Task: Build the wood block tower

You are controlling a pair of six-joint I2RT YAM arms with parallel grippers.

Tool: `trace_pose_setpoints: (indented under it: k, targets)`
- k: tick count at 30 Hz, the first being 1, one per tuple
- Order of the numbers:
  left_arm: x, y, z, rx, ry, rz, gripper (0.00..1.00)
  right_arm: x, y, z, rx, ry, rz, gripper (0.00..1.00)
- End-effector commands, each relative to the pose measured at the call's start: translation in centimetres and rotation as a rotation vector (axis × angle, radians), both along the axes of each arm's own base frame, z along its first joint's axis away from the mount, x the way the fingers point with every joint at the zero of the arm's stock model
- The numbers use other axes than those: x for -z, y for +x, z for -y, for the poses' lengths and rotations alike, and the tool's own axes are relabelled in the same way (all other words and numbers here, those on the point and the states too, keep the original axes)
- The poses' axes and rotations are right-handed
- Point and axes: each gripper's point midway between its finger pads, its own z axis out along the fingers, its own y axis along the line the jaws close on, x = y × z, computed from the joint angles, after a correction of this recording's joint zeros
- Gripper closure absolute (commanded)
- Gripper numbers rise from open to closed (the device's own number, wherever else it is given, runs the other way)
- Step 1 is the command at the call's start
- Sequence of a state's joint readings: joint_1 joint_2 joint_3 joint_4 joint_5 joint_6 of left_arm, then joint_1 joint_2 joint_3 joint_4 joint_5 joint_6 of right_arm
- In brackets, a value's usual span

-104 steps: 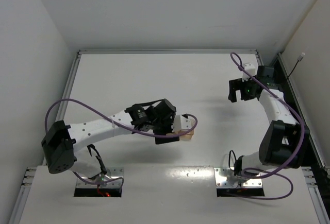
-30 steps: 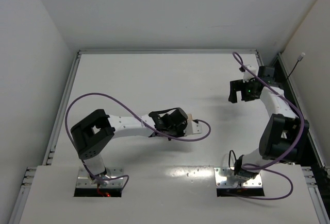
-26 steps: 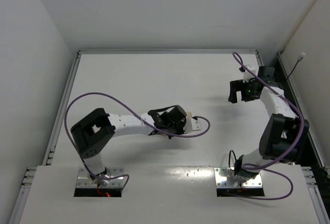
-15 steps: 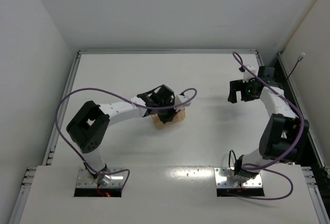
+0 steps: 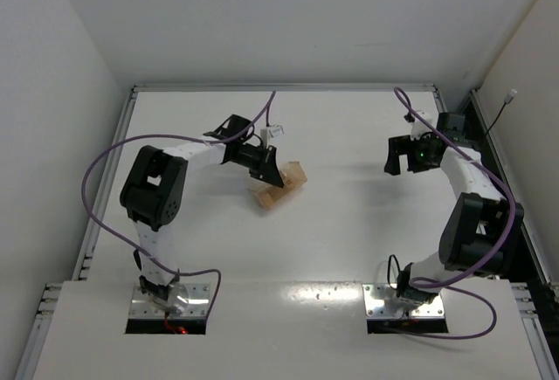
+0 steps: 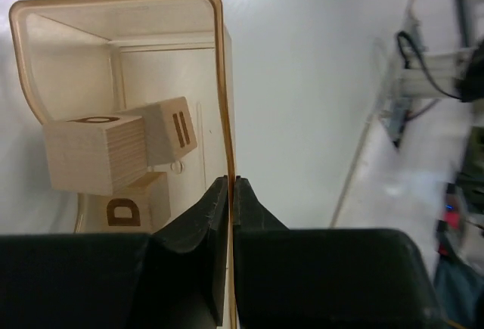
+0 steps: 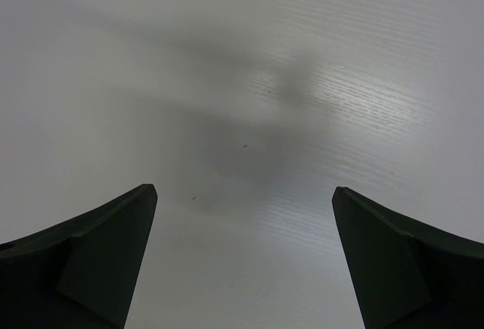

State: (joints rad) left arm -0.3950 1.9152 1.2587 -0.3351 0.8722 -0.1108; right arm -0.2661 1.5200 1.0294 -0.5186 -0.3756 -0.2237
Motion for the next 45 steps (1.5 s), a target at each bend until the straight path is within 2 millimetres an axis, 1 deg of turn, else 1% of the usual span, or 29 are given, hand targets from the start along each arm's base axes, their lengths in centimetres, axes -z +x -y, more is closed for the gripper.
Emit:
trace_pose_setpoints:
  k: [1,2,5,9,10,13,14,15,16,18,20,22,23,25,26,27,28,30,31,32,33,34,36,38,39,41,43,44,45]
  targets:
    - [-3.6,-1.6,2.0,0.111,-0.238,-0.112,1.00,-1.4,0.9,-0.4,-0.001,0.037,0.036,0.00]
    - [-4.7,-1.9,2.3,0.146,-0.294,-0.112,1.00,-1.4,0.9,-0.4,-0.001,0.037,0.036,0.00]
    - [-5.9,-2.0,2.9,0.176,-0.384,-0.165,1.00,-1.0,0.4,-0.7,-0.006,0.050,0.019,0.00]
    - [-6.9,-2.6,3.0,0.232,-0.446,-0.214,1.00,-0.9,0.2,-0.7,-0.005,0.053,0.010,0.00]
    - [-7.0,-2.4,3.1,0.240,-0.453,-0.218,1.00,-1.0,0.2,-0.9,-0.010,0.060,0.012,0.00]
    - [-7.4,-2.9,2.9,0.302,-0.491,-0.259,1.00,-0.7,0.2,-1.0,-0.015,0.070,0.005,0.00]
    - [-7.2,-3.0,2.8,0.319,-0.499,-0.280,1.00,-0.7,0.2,-1.0,-0.015,0.070,0.005,0.00]
    - [-6.2,-4.1,2.3,0.332,-0.504,-0.314,1.00,-0.6,0.0,-1.1,-0.015,0.073,-0.004,0.00]
    - [-4.8,-3.6,1.8,0.324,-0.530,-0.352,1.00,-0.3,0.0,-1.4,-0.023,0.076,-0.014,0.00]
    - [-3.9,-2.4,1.1,0.301,-0.550,-0.354,1.00,-0.6,0.2,-1.3,-0.024,0.073,-0.006,0.00]
    - [-2.4,-1.6,0.6,0.267,-0.527,-0.361,1.00,-0.2,0.0,-1.5,-0.028,0.086,-0.023,0.00]
    - [-1.6,-1.0,0.0,0.240,-0.527,-0.377,1.00,-0.2,0.0,-1.5,-0.028,0.086,-0.023,0.00]
    - [-1.3,-1.0,0.0,0.237,-0.525,-0.385,1.00,-0.5,0.3,-1.5,-0.028,0.084,-0.014,0.00]
    - [-1.2,-1.1,-0.1,0.231,-0.530,-0.419,1.00,-0.1,0.0,-1.5,-0.028,0.089,-0.033,0.00]
    - [-1.7,-1.2,-0.1,0.240,-0.555,-0.426,1.00,-0.4,0.3,-1.5,-0.028,0.087,-0.024,0.00]
    - [-2.9,-1.1,0.0,0.261,-0.566,-0.360,1.00,-0.4,0.3,-1.5,-0.028,0.086,-0.024,0.00]
    - [-4.0,-1.4,-0.1,0.257,-0.566,-0.367,1.00,-0.4,0.3,-1.5,-0.028,0.086,-0.024,0.00]
    - [-6.3,-1.7,0.1,0.285,-0.575,-0.305,1.00,-0.7,0.5,-1.4,-0.021,0.089,-0.018,0.00]
    - [-8.8,-2.0,0.0,0.310,-0.587,-0.227,1.00,-0.7,0.5,-1.4,-0.021,0.089,-0.018,0.00]
    - [-9.8,-2.5,0.3,0.330,-0.590,-0.202,1.00,-0.7,0.5,-1.4,-0.021,0.089,-0.018,0.00]
    - [-10.3,-3.1,0.5,0.341,-0.591,-0.197,1.00,-0.5,0.5,-1.6,-0.026,0.099,-0.025,0.00]
    - [-10.5,-3.3,0.4,0.347,-0.594,-0.179,1.00,-0.5,0.5,-1.6,-0.026,0.099,-0.025,0.00]
    - [-9.5,-3.6,0.3,0.340,-0.590,-0.203,1.00,-0.2,0.5,-1.6,-0.025,0.102,-0.034,0.00]
    - [-6.3,-3.9,0.2,0.309,-0.574,-0.298,1.00,0.0,0.5,-1.8,-0.022,0.117,-0.044,0.00]
    - [-3.5,-3.8,0.2,0.284,-0.561,-0.374,1.00,0.0,0.7,-1.7,-0.022,0.117,-0.044,0.00]
    - [-1.1,-3.5,0.3,0.252,-0.504,-0.418,1.00,-0.2,0.8,-1.7,-0.022,0.117,-0.042,0.00]
    - [0.0,-2.7,0.6,0.251,-0.491,-0.412,1.00,-0.4,0.6,-1.6,-0.025,0.104,-0.041,0.00]
    - [0.2,-2.8,0.8,0.256,-0.478,-0.421,1.00,-0.4,0.6,-1.6,-0.025,0.104,-0.041,0.00]
    - [-0.2,-2.9,0.9,0.260,-0.503,-0.427,1.00,-0.7,0.6,-1.4,-0.021,0.093,-0.033,0.00]
